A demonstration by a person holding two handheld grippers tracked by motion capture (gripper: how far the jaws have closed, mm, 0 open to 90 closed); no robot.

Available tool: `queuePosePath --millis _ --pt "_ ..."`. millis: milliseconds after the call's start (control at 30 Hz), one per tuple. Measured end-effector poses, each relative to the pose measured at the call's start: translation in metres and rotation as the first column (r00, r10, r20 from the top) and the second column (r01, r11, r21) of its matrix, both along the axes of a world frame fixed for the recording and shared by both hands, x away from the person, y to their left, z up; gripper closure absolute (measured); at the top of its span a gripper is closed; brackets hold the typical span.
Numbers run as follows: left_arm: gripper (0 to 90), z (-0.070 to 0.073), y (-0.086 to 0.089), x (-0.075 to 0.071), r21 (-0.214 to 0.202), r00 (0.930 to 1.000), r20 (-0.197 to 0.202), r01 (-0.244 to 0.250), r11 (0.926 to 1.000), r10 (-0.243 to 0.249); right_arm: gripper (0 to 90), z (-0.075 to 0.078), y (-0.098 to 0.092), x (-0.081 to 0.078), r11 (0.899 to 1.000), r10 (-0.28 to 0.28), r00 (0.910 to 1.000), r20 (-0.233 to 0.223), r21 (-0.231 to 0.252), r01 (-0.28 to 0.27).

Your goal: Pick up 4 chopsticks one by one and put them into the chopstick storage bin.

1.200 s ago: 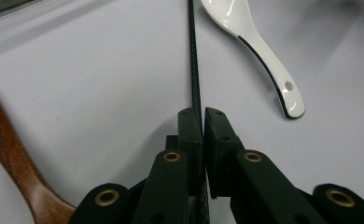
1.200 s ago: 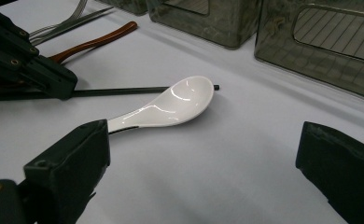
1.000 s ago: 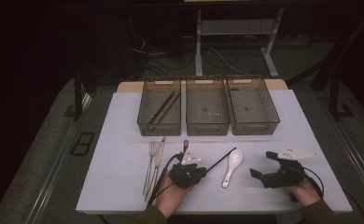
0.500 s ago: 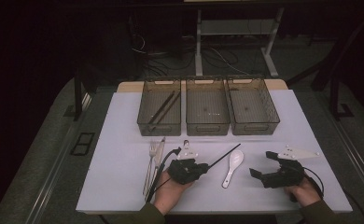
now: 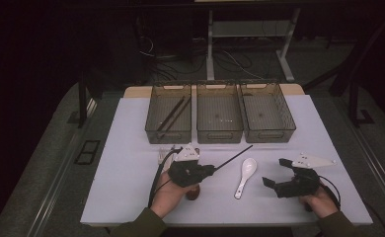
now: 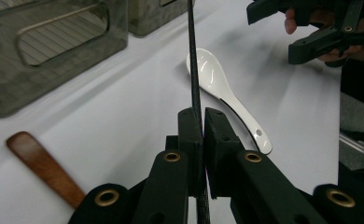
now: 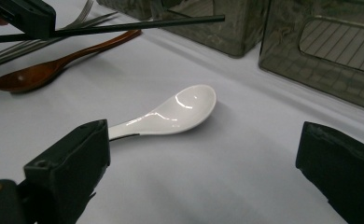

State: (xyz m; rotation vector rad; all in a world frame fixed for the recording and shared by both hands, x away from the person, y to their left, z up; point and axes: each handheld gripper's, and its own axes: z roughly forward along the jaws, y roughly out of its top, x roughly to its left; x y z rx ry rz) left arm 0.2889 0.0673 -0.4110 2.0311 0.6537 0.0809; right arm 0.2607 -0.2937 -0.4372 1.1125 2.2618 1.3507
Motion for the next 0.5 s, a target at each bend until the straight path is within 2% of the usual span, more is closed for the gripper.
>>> queuePosePath --millis 100,267,500 --pt "85.1 0.003 0.006 0.002 -0.004 1.0 0.009 0.001 1.0 -0.001 2.6 0.001 0.001 0.002 1.0 0.008 0.9998 0.016 0.005 -0.008" --pt "85.1 0.009 0.018 0.006 -0.014 0.9996 0.029 0.002 0.9999 -0.001 2.6 0.001 0.0 0.004 0.999 0.006 0.9999 0.015 0.031 -0.007" --pt "85.1 0.018 0.033 0.012 -0.027 0.9992 0.04 -0.001 0.9996 0.002 2.6 0.001 0.0 0.002 1.0 0.004 0.9999 0.014 0.031 -0.005"
